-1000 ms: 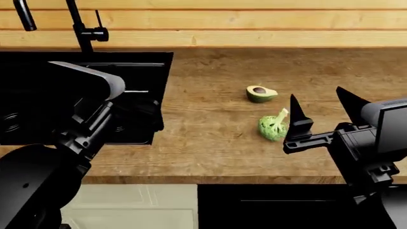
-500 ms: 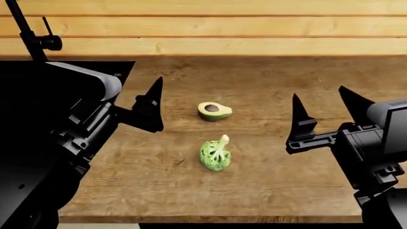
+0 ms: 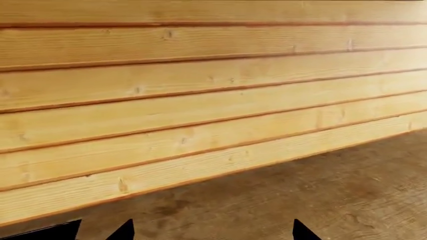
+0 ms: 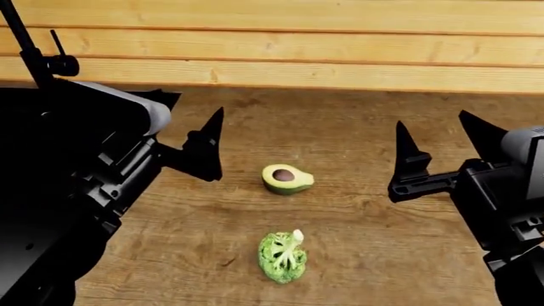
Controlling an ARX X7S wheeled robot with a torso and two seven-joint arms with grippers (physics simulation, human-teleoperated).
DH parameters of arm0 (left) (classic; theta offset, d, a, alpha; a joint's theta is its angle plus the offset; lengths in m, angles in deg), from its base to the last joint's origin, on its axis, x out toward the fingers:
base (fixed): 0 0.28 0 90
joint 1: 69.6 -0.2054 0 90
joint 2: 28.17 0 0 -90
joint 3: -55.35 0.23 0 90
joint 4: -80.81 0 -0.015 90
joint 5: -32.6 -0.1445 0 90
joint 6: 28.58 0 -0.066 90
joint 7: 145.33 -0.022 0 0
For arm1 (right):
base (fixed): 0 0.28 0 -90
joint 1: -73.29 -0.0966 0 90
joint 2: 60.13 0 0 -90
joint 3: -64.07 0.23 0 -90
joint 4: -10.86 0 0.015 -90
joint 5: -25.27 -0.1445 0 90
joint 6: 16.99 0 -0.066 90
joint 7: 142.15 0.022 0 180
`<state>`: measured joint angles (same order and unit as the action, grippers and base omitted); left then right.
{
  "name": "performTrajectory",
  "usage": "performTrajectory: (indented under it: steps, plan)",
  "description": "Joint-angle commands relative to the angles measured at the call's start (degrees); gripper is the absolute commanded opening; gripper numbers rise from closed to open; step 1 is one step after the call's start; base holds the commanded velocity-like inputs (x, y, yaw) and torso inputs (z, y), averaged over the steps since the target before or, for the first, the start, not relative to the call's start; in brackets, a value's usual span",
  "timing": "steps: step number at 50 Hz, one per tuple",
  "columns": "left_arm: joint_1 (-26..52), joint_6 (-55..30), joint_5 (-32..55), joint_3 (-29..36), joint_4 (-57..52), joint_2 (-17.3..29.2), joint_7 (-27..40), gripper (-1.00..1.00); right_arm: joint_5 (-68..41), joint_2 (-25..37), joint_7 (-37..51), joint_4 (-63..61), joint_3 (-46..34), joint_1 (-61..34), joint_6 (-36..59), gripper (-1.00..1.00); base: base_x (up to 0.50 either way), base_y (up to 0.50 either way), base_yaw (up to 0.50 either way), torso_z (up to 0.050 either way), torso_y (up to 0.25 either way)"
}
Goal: Pick the broccoli, avocado from the counter and place them in the cabinet. Then close the cabinet.
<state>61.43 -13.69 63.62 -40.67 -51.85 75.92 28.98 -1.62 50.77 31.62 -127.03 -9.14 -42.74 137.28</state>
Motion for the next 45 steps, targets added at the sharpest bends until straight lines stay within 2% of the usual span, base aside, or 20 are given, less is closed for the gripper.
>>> performTrajectory:
  steps: [1, 11, 16, 19, 23, 25, 27, 36, 40, 45]
  plan:
    - [5.5, -9.1, 4.3, -0.1, -0.8, 0.6, -0.6, 1.00, -4.6, 2.3, -1.5, -0.2, -0.4, -4.5, 8.4, 1.00, 0.00, 0.00, 0.00, 0.000, 0.000]
    - [11.7, -12.8, 5.7, -0.2, 1.0, 1.9, 0.2, 1.00, -8.2, 3.6, -2.1, 1.0, -2.2, -12.7, 15.4, 1.00, 0.06, 0.00, 0.00, 0.000, 0.000]
    - [12.0, -13.2, 7.0, -0.1, 0.6, 2.9, 0.2, 1.00, -9.4, 4.0, -1.7, 1.4, -3.2, -16.4, 18.3, 1.00, 0.17, 0.01, 0.00, 0.000, 0.000]
    - [10.9, -13.1, 8.6, 1.5, -0.2, 5.0, -1.4, 1.00, -10.6, 4.3, -1.9, 1.7, -3.7, -18.5, 20.9, 1.00, 0.00, 0.00, 0.00, 0.000, 0.000]
    - [9.0, -14.7, 14.9, 1.4, -2.7, 7.5, -3.9, 1.00, -12.3, 5.1, -2.2, 2.6, -4.0, -21.4, 24.0, 1.00, 0.00, 0.00, 0.00, 0.000, 0.000]
    - [8.7, -14.7, 19.6, 1.0, -3.0, 8.9, -2.8, 1.00, -13.2, 5.5, -2.0, 2.8, -3.7, -22.5, 24.9, 1.00, 0.00, 0.00, 0.00, 0.000, 0.000]
    - [8.9, -14.6, 24.8, 0.7, -2.5, 10.0, -1.3, 1.00, -14.1, 5.6, -1.4, 2.8, -3.7, -22.7, 25.0, 1.00, 0.00, 0.00, 0.00, 0.000, 0.000]
    - [9.9, -14.2, 33.8, 2.8, 0.7, 12.7, 1.1, 1.00, -14.5, 6.4, 0.0, 2.8, -3.6, -20.9, 22.1, 1.00, 0.00, 0.00, 0.00, 0.000, 0.000]
    - [9.8, -13.6, 36.7, 4.7, 1.8, 13.8, 1.2, 1.00, -14.2, 6.4, 0.6, 3.0, -3.4, -20.2, 20.9, 1.00, 0.00, 0.00, 0.00, 0.000, 0.000]
    - [8.5, -11.8, 36.3, 8.4, 1.3, 14.4, 0.4, 1.00, -13.5, 6.6, 1.1, 3.6, -3.8, -19.3, 19.2, 1.00, 0.00, 0.00, 0.00, 0.000, 0.000]
